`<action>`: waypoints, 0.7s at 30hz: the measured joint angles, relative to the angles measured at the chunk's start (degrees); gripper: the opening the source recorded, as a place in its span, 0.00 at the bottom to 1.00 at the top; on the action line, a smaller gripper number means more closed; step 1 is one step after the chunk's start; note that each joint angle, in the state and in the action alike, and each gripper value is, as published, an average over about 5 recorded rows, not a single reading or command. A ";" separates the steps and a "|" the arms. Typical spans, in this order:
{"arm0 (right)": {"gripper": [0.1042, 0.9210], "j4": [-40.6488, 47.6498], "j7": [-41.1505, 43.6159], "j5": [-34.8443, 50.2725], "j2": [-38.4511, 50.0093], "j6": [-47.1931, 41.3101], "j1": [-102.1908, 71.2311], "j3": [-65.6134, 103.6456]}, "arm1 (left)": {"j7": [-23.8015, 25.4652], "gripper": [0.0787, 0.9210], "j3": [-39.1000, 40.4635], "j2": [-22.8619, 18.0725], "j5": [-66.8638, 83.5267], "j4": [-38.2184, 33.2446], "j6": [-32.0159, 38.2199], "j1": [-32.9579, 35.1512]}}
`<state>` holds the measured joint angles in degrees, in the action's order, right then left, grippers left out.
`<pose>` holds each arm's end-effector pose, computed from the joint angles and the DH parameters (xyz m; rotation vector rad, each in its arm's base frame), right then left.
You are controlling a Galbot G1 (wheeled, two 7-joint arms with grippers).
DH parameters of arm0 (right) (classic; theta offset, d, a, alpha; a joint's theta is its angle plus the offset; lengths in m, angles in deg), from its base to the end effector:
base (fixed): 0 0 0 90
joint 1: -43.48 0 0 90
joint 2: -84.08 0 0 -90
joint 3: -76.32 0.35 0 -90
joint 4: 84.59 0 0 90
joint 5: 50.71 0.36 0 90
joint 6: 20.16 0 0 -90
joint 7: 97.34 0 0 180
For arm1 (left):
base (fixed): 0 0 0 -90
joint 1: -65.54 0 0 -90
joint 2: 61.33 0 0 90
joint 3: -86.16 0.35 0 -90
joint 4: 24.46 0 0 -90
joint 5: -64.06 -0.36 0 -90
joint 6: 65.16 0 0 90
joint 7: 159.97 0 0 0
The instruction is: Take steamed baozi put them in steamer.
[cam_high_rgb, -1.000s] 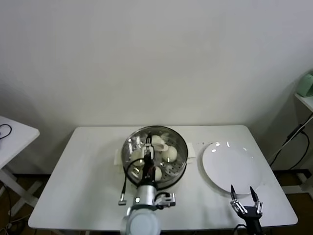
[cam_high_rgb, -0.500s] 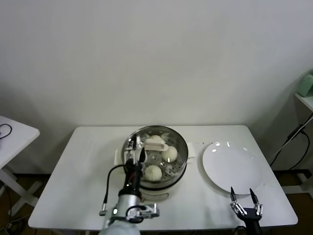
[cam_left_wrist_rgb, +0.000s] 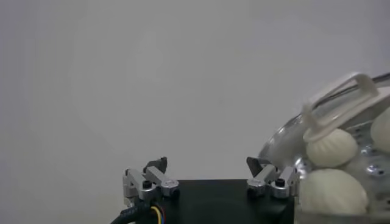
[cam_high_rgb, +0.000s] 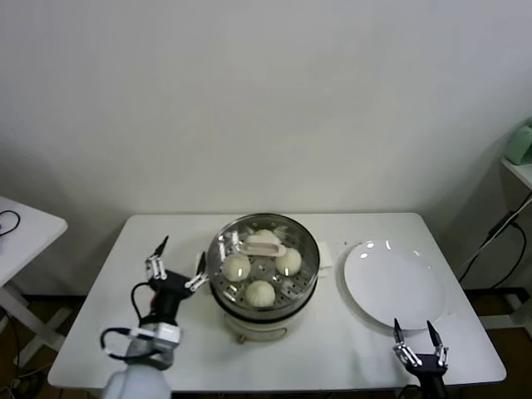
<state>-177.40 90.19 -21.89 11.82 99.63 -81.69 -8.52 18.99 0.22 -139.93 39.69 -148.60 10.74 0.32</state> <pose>0.1161 -0.1321 -0.4570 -0.0389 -3.1305 -0.1998 0.2073 0.0086 -0.2600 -0.0563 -2.9697 -0.8747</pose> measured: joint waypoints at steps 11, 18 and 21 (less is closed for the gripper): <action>0.88 -0.18 -0.48 -1.69 -0.02 0.00 0.03 -0.27 | 6.60 0.88 -11.37 -0.76 31.06 7.44 12.71 4.57; 0.88 -0.31 -0.49 -2.39 0.01 0.03 0.02 -0.54 | 8.47 0.88 -14.44 -1.02 38.40 12.71 20.68 6.16; 0.88 -0.31 -0.50 -2.53 0.10 0.04 0.04 -0.57 | 8.93 0.88 -15.35 -1.09 40.19 14.58 23.22 6.47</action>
<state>-177.71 89.69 -24.42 11.93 99.67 -81.64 -9.09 27.92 -15.13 -141.02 79.88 -134.02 33.96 6.79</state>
